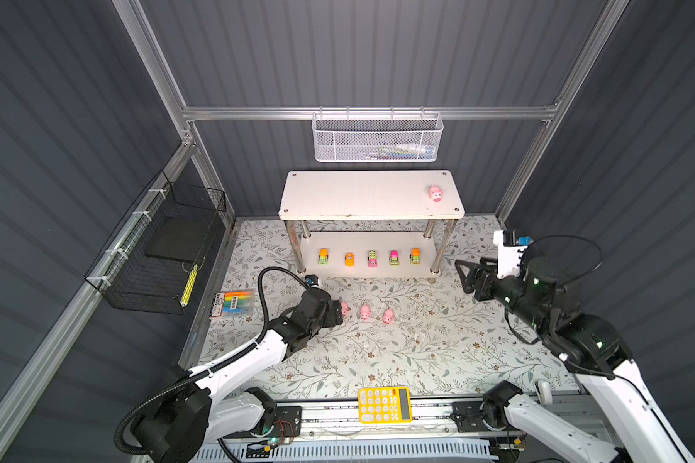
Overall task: Place and organize the plastic toys onto the shelf
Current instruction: 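Move the right gripper back down to the remaining pink pigs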
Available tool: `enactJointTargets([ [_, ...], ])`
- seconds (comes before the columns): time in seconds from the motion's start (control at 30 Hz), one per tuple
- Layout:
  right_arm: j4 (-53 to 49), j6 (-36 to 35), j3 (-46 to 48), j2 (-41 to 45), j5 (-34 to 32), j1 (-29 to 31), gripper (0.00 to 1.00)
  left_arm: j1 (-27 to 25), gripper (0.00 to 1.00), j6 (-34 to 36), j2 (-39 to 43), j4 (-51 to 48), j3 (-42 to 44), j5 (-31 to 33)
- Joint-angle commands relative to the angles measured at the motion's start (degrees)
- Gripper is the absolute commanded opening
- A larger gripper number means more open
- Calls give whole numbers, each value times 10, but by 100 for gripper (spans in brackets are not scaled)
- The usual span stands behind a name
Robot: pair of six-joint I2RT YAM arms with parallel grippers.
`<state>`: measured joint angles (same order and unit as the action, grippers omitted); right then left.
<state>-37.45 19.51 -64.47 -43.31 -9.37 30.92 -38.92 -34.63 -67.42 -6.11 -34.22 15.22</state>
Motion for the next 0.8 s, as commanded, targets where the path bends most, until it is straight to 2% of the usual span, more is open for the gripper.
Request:
enactJointTargets([
  [0.0, 29, 106, 91, 14, -56, 53, 73, 0, 87, -15, -1, 9, -17, 16],
  [0.1, 81, 156, 174, 6, -79, 116, 73, 0, 87, -21, 5, 5, -17, 28],
  [0.23, 122, 184, 216, -70, -81, 159, 74, 0, 87, -21, 19, -11, -17, 43],
  [0.5, 209, 242, 218, -257, -24, 163, 76, 0, 87, -27, 58, -36, -8, 73],
  [0.77, 244, 272, 174, -384, 13, 163, 76, 0, 87, -21, 50, -34, -12, 72],
])
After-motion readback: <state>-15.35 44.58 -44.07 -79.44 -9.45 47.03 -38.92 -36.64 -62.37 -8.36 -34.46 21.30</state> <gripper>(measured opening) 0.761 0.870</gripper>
